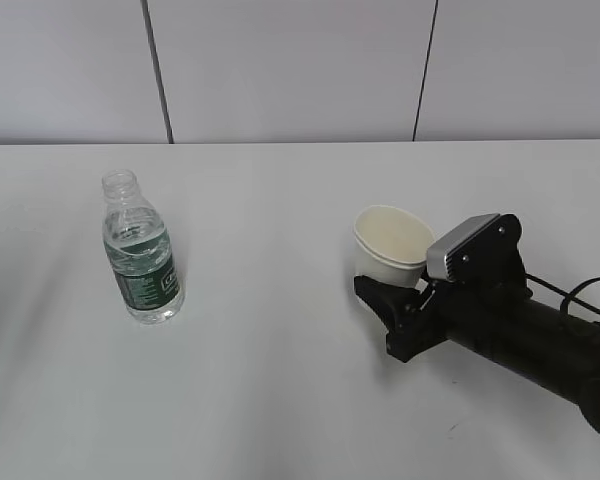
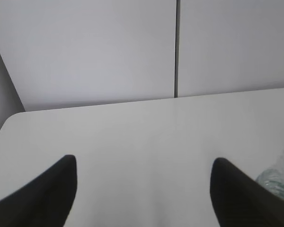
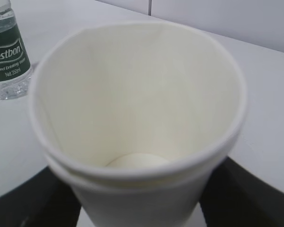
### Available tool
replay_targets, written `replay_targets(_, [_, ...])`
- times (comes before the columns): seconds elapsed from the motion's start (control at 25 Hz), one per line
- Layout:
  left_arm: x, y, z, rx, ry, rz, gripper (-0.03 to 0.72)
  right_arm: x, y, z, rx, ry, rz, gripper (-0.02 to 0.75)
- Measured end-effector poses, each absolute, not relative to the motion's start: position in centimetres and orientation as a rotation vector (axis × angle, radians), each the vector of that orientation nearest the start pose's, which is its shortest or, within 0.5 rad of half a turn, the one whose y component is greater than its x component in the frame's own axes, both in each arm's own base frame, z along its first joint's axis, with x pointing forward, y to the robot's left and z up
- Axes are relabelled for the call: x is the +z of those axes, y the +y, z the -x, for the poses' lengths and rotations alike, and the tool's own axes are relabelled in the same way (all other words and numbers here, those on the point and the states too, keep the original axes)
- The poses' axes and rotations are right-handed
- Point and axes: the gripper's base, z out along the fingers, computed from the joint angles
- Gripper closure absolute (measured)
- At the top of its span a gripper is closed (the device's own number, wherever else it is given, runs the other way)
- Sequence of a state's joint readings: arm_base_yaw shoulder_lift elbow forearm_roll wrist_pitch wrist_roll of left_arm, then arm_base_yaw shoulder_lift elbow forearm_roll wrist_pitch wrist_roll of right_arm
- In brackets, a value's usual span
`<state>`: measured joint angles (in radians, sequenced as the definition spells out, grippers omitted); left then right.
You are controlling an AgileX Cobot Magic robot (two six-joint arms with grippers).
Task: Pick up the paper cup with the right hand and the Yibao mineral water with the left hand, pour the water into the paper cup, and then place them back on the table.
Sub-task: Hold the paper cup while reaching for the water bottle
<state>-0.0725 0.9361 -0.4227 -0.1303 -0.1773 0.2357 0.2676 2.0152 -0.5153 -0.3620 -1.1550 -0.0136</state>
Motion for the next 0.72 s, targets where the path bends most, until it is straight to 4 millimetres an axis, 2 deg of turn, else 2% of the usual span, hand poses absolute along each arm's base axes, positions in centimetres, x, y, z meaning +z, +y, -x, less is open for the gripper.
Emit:
replay_targets(0.28, [22.4,-1.7,-23.1,0.005,1.888,-0.134,0.157,9.3,10.8,-28.2,0.377,1.748,0.620,0.215])
replay_targets(0.36, [21.8,-2.0,-23.9,-0.025,1.865,-0.158,0.157,9.3,10.8,-28.2,0.377,1.748,0.620,0.215])
replay_targets(0.72, [16.8,-3.5,-26.4,-0.135,1.874,-0.299,0.157,9.3,10.8,-28.2,0.377,1.748,0.620,0.215])
